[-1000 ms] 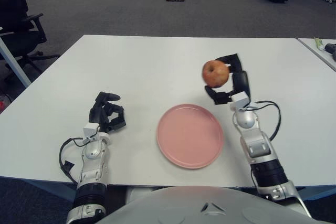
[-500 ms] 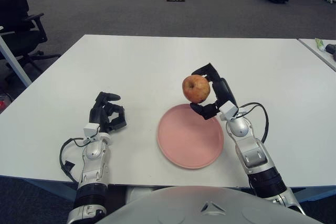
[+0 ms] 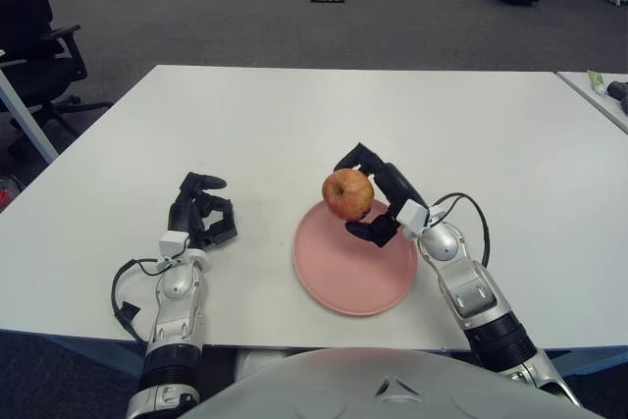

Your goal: Put the apple into the plate.

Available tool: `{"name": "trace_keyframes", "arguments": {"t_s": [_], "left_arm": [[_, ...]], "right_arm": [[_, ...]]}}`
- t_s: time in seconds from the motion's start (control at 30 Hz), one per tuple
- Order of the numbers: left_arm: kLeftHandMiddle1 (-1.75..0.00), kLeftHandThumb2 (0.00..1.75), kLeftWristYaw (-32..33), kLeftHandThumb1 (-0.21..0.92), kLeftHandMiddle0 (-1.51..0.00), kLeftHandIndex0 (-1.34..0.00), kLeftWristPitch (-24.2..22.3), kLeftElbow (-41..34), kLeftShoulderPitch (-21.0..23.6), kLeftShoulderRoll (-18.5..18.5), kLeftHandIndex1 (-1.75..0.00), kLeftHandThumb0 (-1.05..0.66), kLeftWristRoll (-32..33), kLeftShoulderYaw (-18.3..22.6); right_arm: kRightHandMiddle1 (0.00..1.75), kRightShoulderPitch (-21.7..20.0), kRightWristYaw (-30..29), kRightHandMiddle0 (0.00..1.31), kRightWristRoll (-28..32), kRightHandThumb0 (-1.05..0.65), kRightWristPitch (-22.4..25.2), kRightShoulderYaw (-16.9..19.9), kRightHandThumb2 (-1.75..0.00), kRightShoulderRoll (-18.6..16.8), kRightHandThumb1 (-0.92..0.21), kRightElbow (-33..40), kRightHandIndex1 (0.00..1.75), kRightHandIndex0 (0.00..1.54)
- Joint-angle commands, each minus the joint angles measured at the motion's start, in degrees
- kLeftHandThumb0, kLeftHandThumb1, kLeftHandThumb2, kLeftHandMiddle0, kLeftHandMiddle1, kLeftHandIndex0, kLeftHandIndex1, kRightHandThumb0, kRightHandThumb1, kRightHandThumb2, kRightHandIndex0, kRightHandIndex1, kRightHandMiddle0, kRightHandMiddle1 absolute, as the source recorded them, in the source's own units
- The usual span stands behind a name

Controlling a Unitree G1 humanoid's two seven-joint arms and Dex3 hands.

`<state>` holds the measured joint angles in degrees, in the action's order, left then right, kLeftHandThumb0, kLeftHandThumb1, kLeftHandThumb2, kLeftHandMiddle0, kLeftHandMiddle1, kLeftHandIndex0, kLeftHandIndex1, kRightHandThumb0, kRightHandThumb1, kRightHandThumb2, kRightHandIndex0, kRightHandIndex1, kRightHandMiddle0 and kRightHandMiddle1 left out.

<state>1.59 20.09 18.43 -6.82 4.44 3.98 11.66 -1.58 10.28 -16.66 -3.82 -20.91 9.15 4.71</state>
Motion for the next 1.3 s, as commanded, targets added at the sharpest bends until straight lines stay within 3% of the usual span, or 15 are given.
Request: {"name": "trace_keyframes", "arguments": {"t_s": [0.0,0.27,0.57,0.73,0.8,0.87,0.9,0.97,1.0,1.1,1.27], "left_arm": [[-1.75,1.32,-0.2,0.31,-0.54,-0.49,-0.9,1.9,-0.7,-0.8,-1.70,-0.01,0.2,-0.4],[-1.75,1.31,0.4,0.33,-0.52,-0.48,-1.1,1.4,-0.8,-0.9,-1.71,-0.01,-0.4,-0.7],[-1.75,1.31,0.5,0.33,-0.52,-0.46,-1.2,1.6,-1.0,-0.9,-1.73,-0.01,0.0,-0.5],[-1.75,1.31,0.2,0.32,-0.53,-0.47,-1.1,1.9,-0.8,-1.0,-1.71,-0.01,0.6,-0.4],[-1.75,1.31,0.0,0.32,-0.53,-0.47,-0.9,2.1,-0.7,-1.0,-1.71,-0.01,0.7,-0.4],[-1.75,1.32,0.0,0.32,-0.54,-0.48,-0.9,2.2,-0.6,-1.0,-1.70,-0.01,0.7,-0.4],[-1.75,1.32,-0.1,0.32,-0.54,-0.48,-0.7,2.3,-0.6,-1.0,-1.70,-0.01,0.8,-0.4],[-1.75,1.32,-0.2,0.31,-0.54,-0.48,-0.5,2.4,-0.5,-1.0,-1.71,-0.01,0.9,-0.4],[-1.75,1.33,-0.2,0.31,-0.54,-0.48,-0.5,2.5,-0.5,-1.1,-1.71,-0.01,1.0,-0.4],[-1.75,1.33,-0.1,0.31,-0.54,-0.48,-0.1,2.6,-0.5,-1.1,-1.71,-0.01,0.8,-0.4],[-1.75,1.34,0.1,0.30,-0.54,-0.49,0.1,3.0,-0.3,-0.7,-1.72,-0.01,0.2,-0.6]], "right_arm": [[1.75,-2.2,1.3,0.61,0.2,0.00,-0.4,-1.0,-1.63,-0.5,-0.02,-5.1,1.64,0.87],[1.75,-3.7,4.7,0.61,-4.1,0.00,1.9,-3.5,-1.63,2.2,-0.02,-6.6,1.64,0.87],[1.71,-5.3,9.9,0.62,-15.8,0.00,6.3,-8.4,-1.64,8.4,-0.01,-5.0,1.69,0.87],[1.65,-4.8,14.8,0.53,-20.1,-0.01,11.4,-9.0,-1.43,10.7,-0.20,1.4,1.74,0.69],[1.41,-4.3,17.3,0.25,-21.1,-0.22,13.6,-8.7,-1.24,11.5,-0.24,5.1,1.45,0.32],[1.19,-4.4,19.0,0.13,-22.5,-0.37,15.0,-9.1,-1.16,12.0,-0.25,6.7,1.20,0.16],[1.01,-4.6,18.9,0.08,-23.7,-0.47,15.0,-9.6,-1.09,12.2,-0.28,6.3,0.98,0.10],[0.74,-4.7,18.7,0.03,-25.0,-0.61,15.0,-10.2,-0.98,12.3,-0.33,5.9,0.59,0.04],[0.70,-4.7,18.7,0.03,-25.7,-0.63,14.9,-10.4,-0.96,12.7,-0.34,6.3,0.54,0.03],[0.38,-4.1,18.8,0.01,-27.1,-0.77,13.9,-10.3,-0.85,14.2,-0.42,7.8,0.19,0.01],[0.08,-3.2,17.6,0.00,-26.9,-0.91,10.9,-9.4,-0.69,15.8,-0.50,9.2,0.02,0.00]]}}
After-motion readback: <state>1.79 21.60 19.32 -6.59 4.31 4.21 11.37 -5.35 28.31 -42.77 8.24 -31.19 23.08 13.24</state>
